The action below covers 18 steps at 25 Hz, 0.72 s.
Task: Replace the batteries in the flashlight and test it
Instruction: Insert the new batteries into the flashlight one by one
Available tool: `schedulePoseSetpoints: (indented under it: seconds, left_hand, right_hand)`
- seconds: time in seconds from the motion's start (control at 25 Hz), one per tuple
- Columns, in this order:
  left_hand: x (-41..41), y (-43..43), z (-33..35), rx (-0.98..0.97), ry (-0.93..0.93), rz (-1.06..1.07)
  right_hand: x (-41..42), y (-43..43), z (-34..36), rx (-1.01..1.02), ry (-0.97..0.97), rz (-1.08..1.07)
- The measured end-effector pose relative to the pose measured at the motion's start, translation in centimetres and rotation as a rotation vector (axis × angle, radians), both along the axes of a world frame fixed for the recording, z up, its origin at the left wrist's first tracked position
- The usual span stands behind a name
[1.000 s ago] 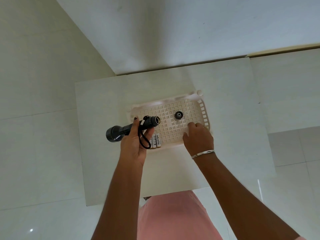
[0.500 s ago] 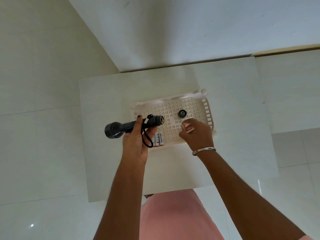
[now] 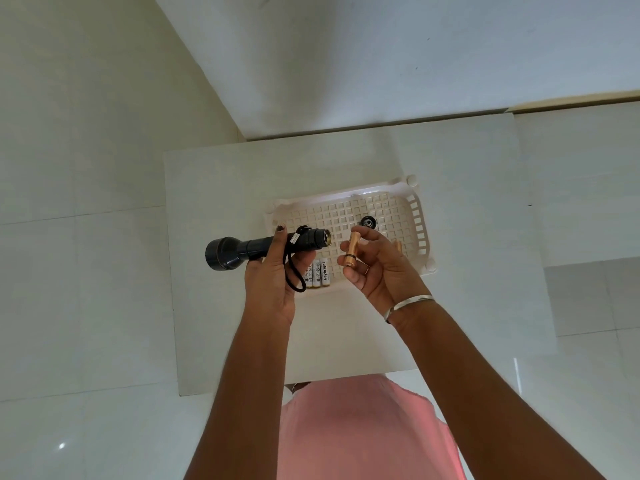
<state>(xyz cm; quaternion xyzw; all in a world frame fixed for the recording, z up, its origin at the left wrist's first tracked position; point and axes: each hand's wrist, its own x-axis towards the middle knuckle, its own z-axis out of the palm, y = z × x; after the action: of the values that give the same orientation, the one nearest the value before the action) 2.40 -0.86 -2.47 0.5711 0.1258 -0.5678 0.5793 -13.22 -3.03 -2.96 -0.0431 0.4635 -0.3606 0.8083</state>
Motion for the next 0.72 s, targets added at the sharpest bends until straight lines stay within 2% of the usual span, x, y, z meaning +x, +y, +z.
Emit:
schedulePoseSetpoints:
  seconds: [0.28,0.72]
  left_hand:
    - [-0.4,0.0,-0.1,0.026,0.025,0.017]
    - [-1.0,0.2,0.5,0.013,-0.005,0.008]
  right_hand:
    - [1.2,1.0,0.9,-0.076,0.175,-0.281]
    - [2.9,2.4,1.3,-0.123,0.239,-0.447]
